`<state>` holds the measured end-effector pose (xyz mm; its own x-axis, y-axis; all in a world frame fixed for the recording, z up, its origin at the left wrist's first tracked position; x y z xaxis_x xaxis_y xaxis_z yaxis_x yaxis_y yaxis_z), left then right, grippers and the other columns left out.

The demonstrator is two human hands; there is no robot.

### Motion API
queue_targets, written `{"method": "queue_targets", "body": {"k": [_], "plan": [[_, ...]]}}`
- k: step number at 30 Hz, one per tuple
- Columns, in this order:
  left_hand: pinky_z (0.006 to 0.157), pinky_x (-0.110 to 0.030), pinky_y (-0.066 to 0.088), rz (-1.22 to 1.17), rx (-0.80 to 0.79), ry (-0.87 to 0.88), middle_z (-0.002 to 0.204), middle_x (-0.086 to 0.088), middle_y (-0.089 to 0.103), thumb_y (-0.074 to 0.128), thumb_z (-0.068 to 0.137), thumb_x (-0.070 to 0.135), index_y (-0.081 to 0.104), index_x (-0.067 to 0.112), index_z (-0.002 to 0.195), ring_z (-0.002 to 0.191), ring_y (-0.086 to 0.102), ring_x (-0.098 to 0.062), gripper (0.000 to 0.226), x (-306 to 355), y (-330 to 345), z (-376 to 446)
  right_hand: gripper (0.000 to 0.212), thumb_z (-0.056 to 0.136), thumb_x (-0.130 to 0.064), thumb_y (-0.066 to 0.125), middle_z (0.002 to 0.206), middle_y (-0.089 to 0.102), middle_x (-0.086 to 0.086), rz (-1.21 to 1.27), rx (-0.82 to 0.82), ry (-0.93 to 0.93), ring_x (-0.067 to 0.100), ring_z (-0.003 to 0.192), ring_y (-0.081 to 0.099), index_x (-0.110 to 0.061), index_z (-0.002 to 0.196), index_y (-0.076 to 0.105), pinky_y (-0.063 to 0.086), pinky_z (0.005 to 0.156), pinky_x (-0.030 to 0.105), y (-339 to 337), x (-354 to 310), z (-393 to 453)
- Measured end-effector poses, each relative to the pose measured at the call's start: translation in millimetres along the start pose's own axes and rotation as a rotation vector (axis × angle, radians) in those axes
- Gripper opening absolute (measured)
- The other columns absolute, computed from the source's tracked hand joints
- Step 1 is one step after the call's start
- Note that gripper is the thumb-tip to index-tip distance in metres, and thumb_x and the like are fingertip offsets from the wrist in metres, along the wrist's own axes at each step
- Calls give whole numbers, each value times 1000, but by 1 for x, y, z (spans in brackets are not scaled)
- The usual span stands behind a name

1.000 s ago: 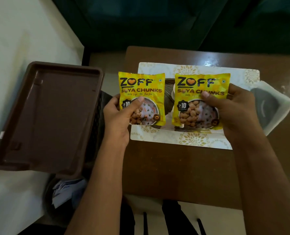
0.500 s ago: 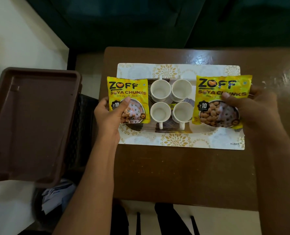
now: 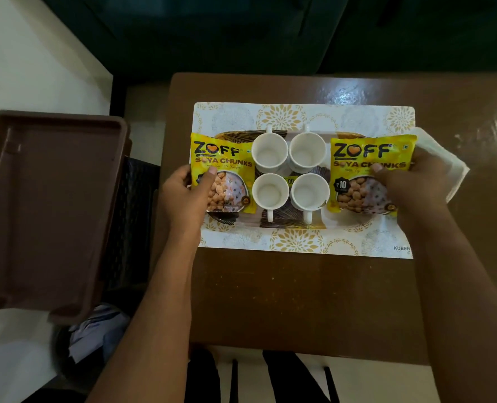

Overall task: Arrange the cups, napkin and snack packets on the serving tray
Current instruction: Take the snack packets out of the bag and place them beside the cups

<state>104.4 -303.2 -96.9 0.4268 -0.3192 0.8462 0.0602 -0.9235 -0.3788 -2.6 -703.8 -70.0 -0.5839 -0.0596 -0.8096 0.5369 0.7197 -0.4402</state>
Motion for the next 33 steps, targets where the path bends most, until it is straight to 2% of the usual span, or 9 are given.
{"method": "queue_targets", "body": {"k": [4, 7, 9, 12, 14, 18, 21, 24, 33], "plan": [[86, -47, 65, 98, 41, 92, 99, 10, 79, 77, 89, 35, 74, 35, 103, 95, 76, -9, 14, 13, -3, -4, 35, 87, -4, 77, 111, 76, 10, -2, -8, 28, 28, 103, 73, -8, 120, 68, 58, 97, 51, 8, 7, 8], [86, -47, 64, 126, 52, 81, 97, 9, 78, 76, 89, 34, 76, 31, 104, 93, 75, -11, 15, 14, -3, -4, 48, 86, -7, 79, 119, 73, 10, -22, -7, 24, 27, 108, 72, -6, 129, 58, 57, 100, 53, 12, 8, 10], [87, -49, 63, 141, 41, 65, 101, 1, 78, 76, 89, 34, 78, 25, 104, 96, 75, -18, 18, 13, -2, -2, 55, 84, -10, 82, 118, 71, 3, -60, 13, 5, 19, 104, 72, -9, 132, 54, 57, 99, 48, 11, 7, 9], [90, -50, 62, 159, 19, 34, 108, -7, 76, 76, 88, 34, 78, 24, 107, 101, 73, -25, 21, 11, 1, 1, 57, 83, -19, 84, 106, 65, -7, -180, 63, -87, -5, 85, 62, -13, 131, 54, 53, 80, 23, 9, 0, 4], [91, -50, 61, 157, 14, 12, 105, -6, 77, 77, 87, 32, 78, 23, 107, 101, 73, -25, 21, 11, 1, 2, 58, 84, -22, 84, 106, 64, -6, -246, 89, -130, 2, 85, 62, -12, 133, 54, 47, 73, 17, 9, -3, 1], [90, -50, 63, 128, 11, -33, 100, 0, 79, 77, 89, 28, 77, 24, 105, 97, 76, -21, 16, 8, 2, 2, 60, 87, -23, 79, 122, 68, 8, -296, 123, -154, 21, 109, 66, -9, 138, 51, 53, 93, 36, 11, -5, -3], [92, -49, 63, 104, -10, -72, 103, 1, 79, 75, 92, 26, 76, 21, 111, 98, 76, -19, 20, 5, 4, 2, 58, 89, -26, 76, 131, 66, 13, -390, 138, -160, 31, 123, 62, -8, 138, 52, 50, 104, 49, 15, -6, -8], [94, -49, 62, 83, -30, -92, 106, 0, 79, 73, 94, 25, 76, 20, 114, 100, 75, -19, 20, 3, 6, 1, 57, 89, -28, 74, 134, 64, 13, -416, 170, -130, 34, 127, 59, -9, 138, 51, 47, 106, 50, 14, -2, -11], [97, -51, 60, 50, -42, -89, 106, -3, 79, 72, 96, 22, 77, 18, 112, 102, 75, -22, 18, 3, 7, -1, 59, 92, -28, 73, 135, 64, 12, -293, 176, -56, 30, 125, 61, -12, 142, 47, 48, 108, 47, 17, 10, -14]]}}
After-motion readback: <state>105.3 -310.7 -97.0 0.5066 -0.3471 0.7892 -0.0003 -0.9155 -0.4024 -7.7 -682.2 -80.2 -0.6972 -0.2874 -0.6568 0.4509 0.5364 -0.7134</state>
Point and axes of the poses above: each hand's wrist, its own z-axis towards the middle knuckle, its own y-axis out of the palm, x = y × z, the point moved 9 cm from there along z, towards the middle knuckle
